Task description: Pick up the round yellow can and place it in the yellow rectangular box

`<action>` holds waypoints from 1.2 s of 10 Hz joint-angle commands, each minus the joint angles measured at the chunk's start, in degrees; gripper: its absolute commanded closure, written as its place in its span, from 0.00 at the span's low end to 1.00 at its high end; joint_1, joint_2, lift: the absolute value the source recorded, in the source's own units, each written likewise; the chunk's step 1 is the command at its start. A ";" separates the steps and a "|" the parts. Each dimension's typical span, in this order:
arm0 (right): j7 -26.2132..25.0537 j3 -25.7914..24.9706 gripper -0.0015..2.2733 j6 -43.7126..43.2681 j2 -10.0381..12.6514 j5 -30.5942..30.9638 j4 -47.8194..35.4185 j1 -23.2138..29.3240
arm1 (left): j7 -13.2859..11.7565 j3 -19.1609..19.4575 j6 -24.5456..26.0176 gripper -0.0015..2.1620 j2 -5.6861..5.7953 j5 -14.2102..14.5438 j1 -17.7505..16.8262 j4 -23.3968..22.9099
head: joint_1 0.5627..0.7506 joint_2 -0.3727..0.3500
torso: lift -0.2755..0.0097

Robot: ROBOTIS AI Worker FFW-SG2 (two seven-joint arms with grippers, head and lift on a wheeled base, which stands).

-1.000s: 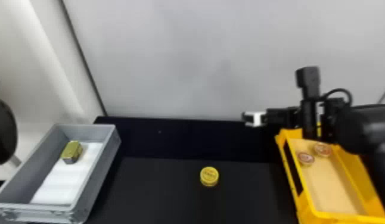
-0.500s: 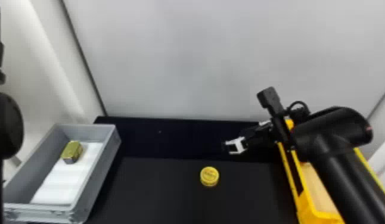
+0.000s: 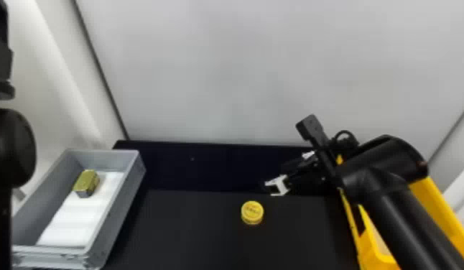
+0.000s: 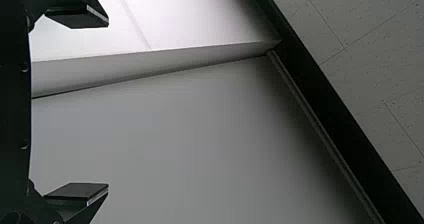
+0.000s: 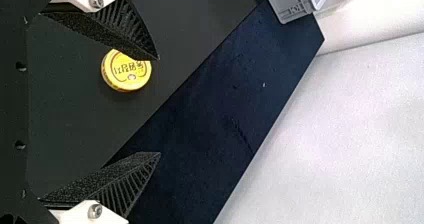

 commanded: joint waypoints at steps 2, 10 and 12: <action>-1.37 0.30 0.05 -3.59 2.09 -4.21 6.12 -0.21 | 0.09 0.08 -0.65 0.05 -0.21 -0.17 -0.21 0.32 | 0.53 0.59 | 0.93; -7.61 3.90 0.05 -16.34 3.50 -7.12 25.37 -4.26 | 0.71 0.79 -3.91 0.05 -0.57 -0.17 0.67 1.02 | 0.53 0.59 | 0.93; -10.16 5.05 0.05 -18.45 3.94 -7.20 28.09 -5.40 | 0.80 0.35 -4.70 0.05 -0.74 -0.17 0.59 1.46 | 0.53 0.59 | 0.93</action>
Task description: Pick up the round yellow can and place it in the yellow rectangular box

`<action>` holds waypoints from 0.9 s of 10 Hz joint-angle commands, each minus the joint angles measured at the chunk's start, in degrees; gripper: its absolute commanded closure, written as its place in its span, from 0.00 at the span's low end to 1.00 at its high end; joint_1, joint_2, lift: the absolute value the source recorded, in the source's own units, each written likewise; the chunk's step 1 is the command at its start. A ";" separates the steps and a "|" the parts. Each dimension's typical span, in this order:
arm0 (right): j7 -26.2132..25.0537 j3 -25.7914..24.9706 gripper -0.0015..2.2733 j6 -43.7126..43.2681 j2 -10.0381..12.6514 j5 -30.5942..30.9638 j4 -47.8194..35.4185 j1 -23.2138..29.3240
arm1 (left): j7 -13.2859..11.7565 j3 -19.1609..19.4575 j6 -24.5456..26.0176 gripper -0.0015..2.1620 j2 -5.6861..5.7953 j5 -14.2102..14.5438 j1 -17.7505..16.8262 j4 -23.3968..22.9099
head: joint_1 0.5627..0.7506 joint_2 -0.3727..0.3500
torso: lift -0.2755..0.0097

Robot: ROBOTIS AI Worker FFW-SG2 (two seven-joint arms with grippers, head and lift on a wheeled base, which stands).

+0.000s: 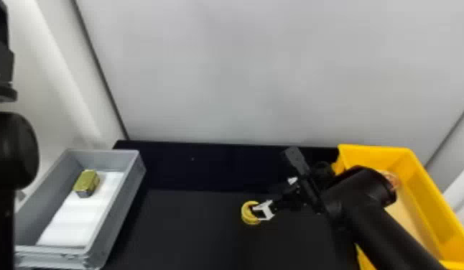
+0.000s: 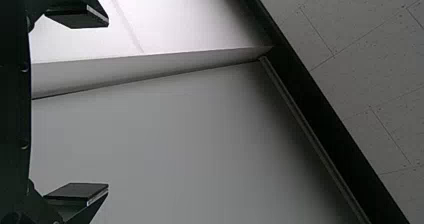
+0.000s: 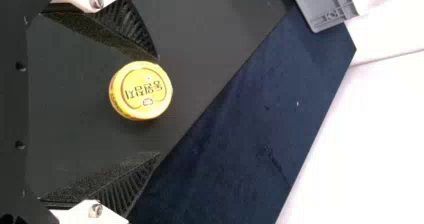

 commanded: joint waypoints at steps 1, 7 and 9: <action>-1.70 0.66 0.05 -2.56 0.62 -0.18 3.02 -0.89 | 0.02 -0.60 -0.78 0.05 -0.15 0.00 -0.31 0.42 | 0.53 0.59 | 0.93; -5.92 -0.05 0.05 -5.90 1.50 -0.70 7.68 -1.85 | -0.07 -1.31 -1.49 0.05 -0.50 0.00 -0.75 0.86 | 0.53 0.59 | 0.93; -7.41 -0.66 0.05 -7.48 1.85 -0.88 9.87 -2.47 | -0.07 -1.48 -1.49 0.05 -0.42 0.00 -1.01 0.95 | 0.53 0.59 | 0.93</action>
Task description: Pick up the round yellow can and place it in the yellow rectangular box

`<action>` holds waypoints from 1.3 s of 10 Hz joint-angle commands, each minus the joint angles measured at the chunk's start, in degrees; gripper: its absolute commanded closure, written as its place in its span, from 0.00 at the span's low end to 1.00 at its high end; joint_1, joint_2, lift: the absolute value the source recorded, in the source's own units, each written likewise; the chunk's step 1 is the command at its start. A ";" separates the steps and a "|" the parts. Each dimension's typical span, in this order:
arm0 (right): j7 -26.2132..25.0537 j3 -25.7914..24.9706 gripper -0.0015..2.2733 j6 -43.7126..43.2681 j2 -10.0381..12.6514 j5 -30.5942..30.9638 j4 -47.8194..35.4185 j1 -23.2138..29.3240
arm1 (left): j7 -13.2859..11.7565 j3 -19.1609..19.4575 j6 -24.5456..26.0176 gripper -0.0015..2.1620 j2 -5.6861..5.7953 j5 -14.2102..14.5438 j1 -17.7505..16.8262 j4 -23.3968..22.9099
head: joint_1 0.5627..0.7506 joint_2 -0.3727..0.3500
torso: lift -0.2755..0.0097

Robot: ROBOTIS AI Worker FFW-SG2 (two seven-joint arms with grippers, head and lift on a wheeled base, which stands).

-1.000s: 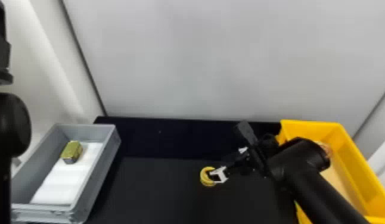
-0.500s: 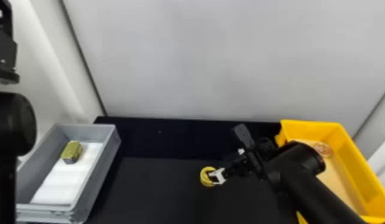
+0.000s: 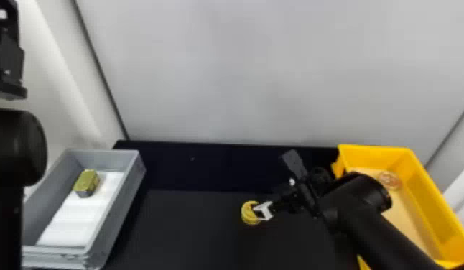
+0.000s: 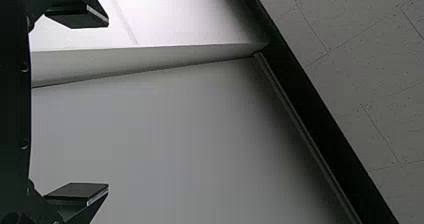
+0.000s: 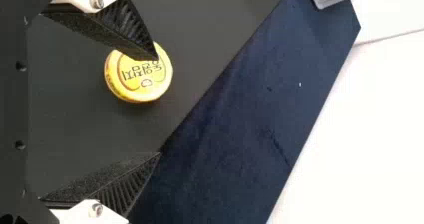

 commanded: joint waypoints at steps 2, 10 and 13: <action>-1.00 -1.16 0.05 -1.38 0.54 -0.28 2.59 -0.40 | 0.00 -0.58 -0.19 0.05 -0.04 0.00 -0.52 0.31 | 0.53 0.59 | 0.93; -1.00 -2.13 0.05 -2.25 1.12 -0.28 9.27 -1.63 | -0.18 -1.29 -1.60 0.05 -0.66 0.09 -1.05 1.54 | 0.53 0.59 | 0.93; -1.00 -1.78 0.05 -1.64 1.12 -0.28 11.29 -1.46 | -0.26 -0.85 -1.68 0.05 -0.30 0.18 -0.79 1.37 | 0.53 0.59 | 0.93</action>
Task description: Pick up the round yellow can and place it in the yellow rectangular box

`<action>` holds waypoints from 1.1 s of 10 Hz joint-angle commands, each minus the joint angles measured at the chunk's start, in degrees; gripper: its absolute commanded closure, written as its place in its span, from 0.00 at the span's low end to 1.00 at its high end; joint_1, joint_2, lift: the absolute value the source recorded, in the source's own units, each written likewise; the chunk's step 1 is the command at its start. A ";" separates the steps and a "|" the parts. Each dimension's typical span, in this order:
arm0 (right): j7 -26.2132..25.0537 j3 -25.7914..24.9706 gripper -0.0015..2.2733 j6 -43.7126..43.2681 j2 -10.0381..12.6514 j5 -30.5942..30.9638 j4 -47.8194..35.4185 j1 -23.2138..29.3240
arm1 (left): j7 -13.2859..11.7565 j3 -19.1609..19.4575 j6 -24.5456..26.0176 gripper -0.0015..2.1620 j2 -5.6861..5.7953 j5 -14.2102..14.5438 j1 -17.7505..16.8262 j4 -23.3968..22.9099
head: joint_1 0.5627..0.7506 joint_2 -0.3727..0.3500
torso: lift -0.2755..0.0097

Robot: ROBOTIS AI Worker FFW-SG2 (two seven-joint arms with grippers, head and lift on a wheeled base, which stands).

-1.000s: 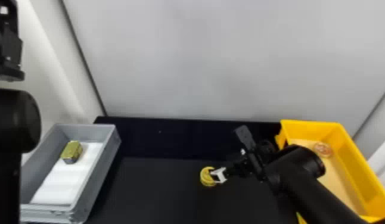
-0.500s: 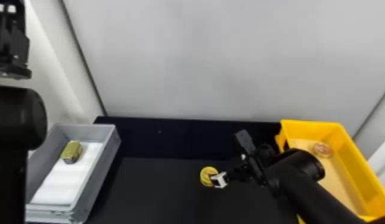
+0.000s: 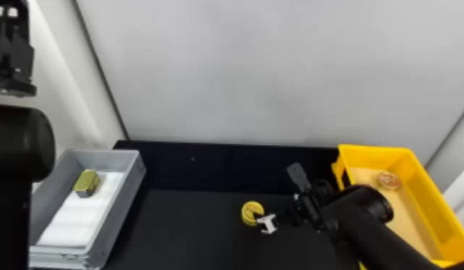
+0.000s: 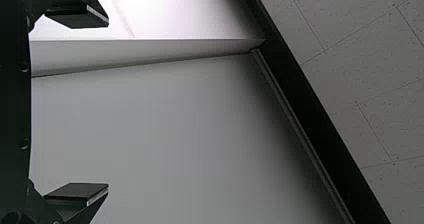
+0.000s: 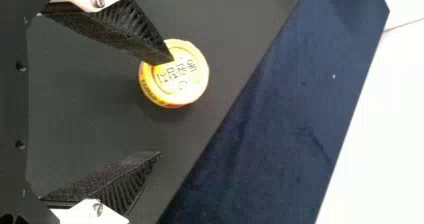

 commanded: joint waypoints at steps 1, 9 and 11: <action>0.01 0.20 0.05 0.53 0.04 0.00 0.98 0.39 | 0.00 0.20 -0.02 0.05 0.28 0.03 0.06 -0.19 | 0.53 0.59 | 0.93; 0.80 0.20 0.06 0.89 0.04 0.00 0.54 0.92 | 0.00 0.38 0.33 0.05 0.19 0.03 0.24 -0.36 | 0.53 0.59 | 0.93; 0.72 0.03 0.06 0.71 0.04 0.00 -1.39 1.44 | 0.00 0.46 0.33 0.05 0.19 0.03 0.33 -0.45 | 0.53 0.59 | 0.93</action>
